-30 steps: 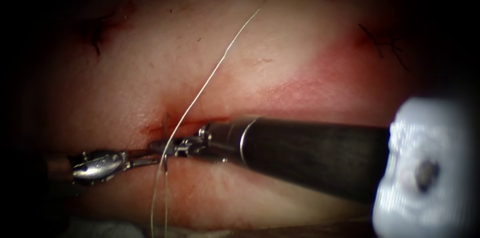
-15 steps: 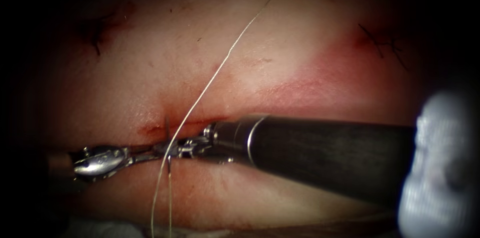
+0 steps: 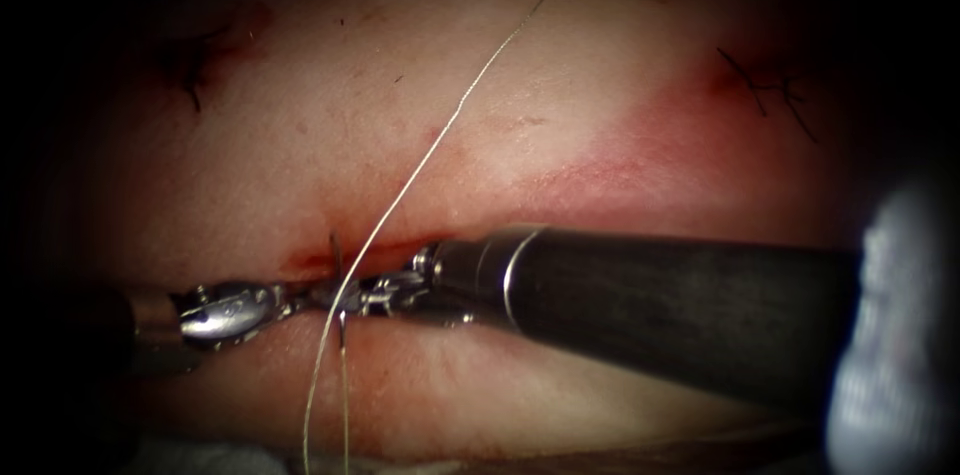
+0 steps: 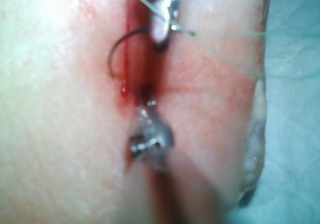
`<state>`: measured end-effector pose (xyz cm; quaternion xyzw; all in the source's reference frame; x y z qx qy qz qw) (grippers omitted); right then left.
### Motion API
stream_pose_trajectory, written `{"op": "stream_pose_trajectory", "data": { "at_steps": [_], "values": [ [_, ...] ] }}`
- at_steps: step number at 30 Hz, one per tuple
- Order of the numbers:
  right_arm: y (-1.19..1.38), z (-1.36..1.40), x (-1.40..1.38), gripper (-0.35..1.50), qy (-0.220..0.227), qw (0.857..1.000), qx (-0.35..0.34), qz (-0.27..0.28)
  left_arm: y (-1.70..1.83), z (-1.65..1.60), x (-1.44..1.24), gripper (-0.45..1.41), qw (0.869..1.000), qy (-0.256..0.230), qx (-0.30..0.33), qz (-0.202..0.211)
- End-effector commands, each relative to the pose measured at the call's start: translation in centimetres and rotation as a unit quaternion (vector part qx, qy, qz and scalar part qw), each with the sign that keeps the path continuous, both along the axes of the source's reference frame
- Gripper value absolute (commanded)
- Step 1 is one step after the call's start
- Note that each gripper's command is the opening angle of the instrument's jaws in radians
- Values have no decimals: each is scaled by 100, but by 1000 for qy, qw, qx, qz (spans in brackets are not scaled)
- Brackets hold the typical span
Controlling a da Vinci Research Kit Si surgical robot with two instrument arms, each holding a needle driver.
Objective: Wound Closure
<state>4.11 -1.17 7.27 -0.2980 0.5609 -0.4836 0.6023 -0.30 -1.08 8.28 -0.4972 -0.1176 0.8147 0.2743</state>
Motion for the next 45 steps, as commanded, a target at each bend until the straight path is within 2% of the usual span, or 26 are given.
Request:
{"op": "stream_pose_trajectory", "data": {
  "at_steps": [1, 6, 13, 19, 24, 27, 28, 31, 32, 36, 41, 43, 45],
  "values": [
    [-3, 5, 7, -35, -2, 1000, 16, 3, -4, 8, -4, 5, 1000, -2, 4, 1],
    [4, 5, 9, -35, -29, 996, 80, 10, -3, 11, -3, 5, 1000, -2, 3, 1],
    [37, 3, 14, -35, -62, 980, 186, 34, -5, 13, -3, 5, 1000, 1, 2, 3],
    [75, 3, 28, -35, -129, 945, 297, 50, -5, 13, -2, 5, 1000, 3, 3, 5],
    [99, 8, 38, -35, -150, 925, 345, 45, -6, 13, -1, 5, 1000, 4, 4, 6],
    [115, 14, 45, -35, -169, 908, 382, 46, -7, 12, -1, 5, 1000, 5, 4, 7],
    [116, 14, 45, -35, -169, 906, 384, 47, -7, 12, -1, 5, 1000, 5, 4, 7],
    [125, 20, 48, -35, -181, 891, 414, 48, -7, 12, 0, 5, 1000, 5, 4, 7],
    [130, 24, 48, -35, -186, 880, 434, 49, -7, 12, 1, 5, 1000, 6, 5, 8],
    [131, 28, 48, -35, -195, 867, 457, 40, -8, 12, 2, 5, 1000, 5, 5, 9],
    [113, 39, 53, -35, -224, 868, 444, 9, -9, 11, 5, 5, 1000, 7, 6, 11],
    [98, 46, 56, -35, -243, 873, 423, -19, -9, 11, 6, 5, 1000, 6, 6, 13],
    [88, 51, 59, -35, -261, 871, 414, -44, -9, 10, 8, 5, 1000, 7, 7, 14]
  ]
}}
